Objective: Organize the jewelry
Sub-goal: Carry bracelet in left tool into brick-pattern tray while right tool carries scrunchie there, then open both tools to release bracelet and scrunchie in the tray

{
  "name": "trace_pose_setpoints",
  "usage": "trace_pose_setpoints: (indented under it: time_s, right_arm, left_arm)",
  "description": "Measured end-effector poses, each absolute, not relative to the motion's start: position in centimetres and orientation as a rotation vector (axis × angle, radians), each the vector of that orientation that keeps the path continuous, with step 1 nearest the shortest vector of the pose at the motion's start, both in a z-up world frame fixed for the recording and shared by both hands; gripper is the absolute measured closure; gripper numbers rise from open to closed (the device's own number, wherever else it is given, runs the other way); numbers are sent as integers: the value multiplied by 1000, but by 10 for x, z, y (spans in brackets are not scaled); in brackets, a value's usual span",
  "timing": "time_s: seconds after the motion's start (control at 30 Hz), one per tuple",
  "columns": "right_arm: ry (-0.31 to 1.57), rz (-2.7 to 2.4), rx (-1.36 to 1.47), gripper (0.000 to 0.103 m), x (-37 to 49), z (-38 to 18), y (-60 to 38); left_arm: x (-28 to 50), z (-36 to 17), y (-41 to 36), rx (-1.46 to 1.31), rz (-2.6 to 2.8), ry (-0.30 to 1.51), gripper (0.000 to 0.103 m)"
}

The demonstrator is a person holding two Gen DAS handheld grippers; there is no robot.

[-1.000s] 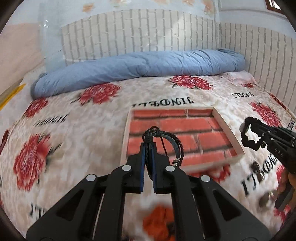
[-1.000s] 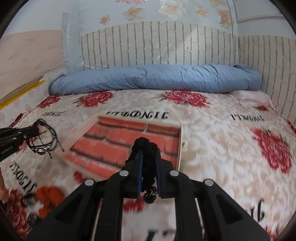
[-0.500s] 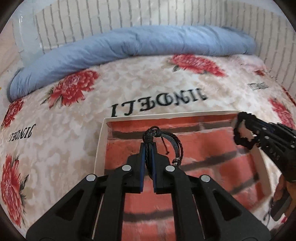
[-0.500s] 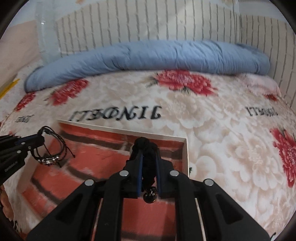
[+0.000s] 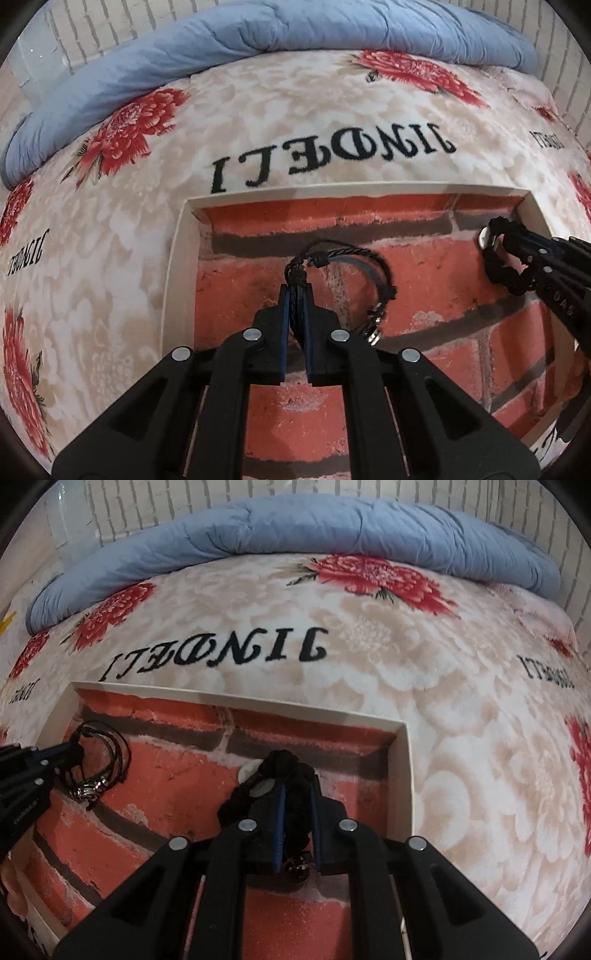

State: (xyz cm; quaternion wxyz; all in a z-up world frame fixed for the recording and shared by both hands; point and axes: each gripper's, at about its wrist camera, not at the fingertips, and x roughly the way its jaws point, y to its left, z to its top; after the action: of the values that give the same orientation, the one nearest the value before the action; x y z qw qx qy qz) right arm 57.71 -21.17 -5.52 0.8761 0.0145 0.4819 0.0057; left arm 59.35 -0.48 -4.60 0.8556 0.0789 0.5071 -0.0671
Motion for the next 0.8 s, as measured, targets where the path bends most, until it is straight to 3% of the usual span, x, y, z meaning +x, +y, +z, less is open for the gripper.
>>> trace_pose_setpoints:
  time_s: [0.13,0.2,0.23,0.3,0.37,0.43,0.6,0.8]
  right_arm:
    - [1039,14,35,87,577,-63,-217]
    - [1041,26,45,87,577,-65,-218]
    - [1039,27,38,86,576,-64,-218]
    - [1032,41,36,64,574,-62,-218]
    - [1018,53,45,54,569,-57,-220]
    - [999,70,51,51,563,-47,-223]
    - [918,94,12,30,534,-5,-232]
    - [860,72,-9,24,493,31,-251]
  left_arm:
    - [596,-53,-3,165,-124,1081,90]
    - [595,-52,-2,168,-116,1073,64]
    - [595,-51,-2,168,-115,1067,59]
    - [592,-45,-1,172,-114,1042,49]
    - [588,-40,1,172,-115,1029,47]
    - [580,-29,3,158,-132,1014,41]
    - [551,8,10,125,-144,929,12]
    - [500,51,32,38,-160,850,6]
